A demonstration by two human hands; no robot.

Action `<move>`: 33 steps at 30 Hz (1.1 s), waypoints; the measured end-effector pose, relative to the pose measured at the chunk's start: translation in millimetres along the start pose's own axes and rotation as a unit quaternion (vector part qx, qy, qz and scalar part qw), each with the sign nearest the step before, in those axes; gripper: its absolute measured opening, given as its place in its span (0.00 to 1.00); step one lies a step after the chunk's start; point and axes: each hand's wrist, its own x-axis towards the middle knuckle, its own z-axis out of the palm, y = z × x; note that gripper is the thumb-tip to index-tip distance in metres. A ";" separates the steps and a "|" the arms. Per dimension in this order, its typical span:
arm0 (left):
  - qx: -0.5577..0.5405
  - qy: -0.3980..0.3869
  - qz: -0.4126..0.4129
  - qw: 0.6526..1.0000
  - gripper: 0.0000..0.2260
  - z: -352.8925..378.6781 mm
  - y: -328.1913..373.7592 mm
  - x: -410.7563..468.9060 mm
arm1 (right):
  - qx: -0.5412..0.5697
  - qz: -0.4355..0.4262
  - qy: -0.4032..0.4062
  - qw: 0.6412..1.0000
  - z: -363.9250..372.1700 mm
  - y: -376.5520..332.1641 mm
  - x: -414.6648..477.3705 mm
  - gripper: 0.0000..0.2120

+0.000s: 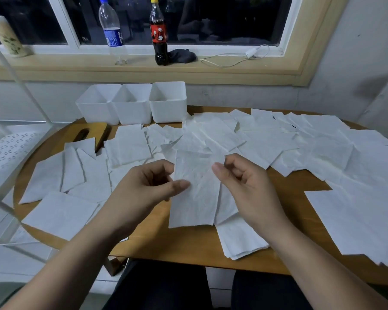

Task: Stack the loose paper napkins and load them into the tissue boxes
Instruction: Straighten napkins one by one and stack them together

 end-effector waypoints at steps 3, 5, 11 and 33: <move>-0.042 0.020 0.009 0.999 0.16 3.4 3.5 2.6 | 0.001 -0.007 0.028 1.000 -2.0 -3.5 -2.6 0.17; -0.056 0.019 0.011 0.998 0.11 3.8 6.4 3.3 | 0.011 -0.010 0.046 0.999 -4.3 -5.5 -4.6 0.16; -0.063 0.006 0.011 0.998 0.10 6.3 13.4 3.0 | 0.048 -0.034 0.100 0.993 -10.6 -7.6 -6.1 0.05; 0.096 -0.011 0.103 0.990 0.11 10.4 42.7 10.7 | 0.112 0.008 -0.006 0.994 -13.6 -10.4 3.7 0.06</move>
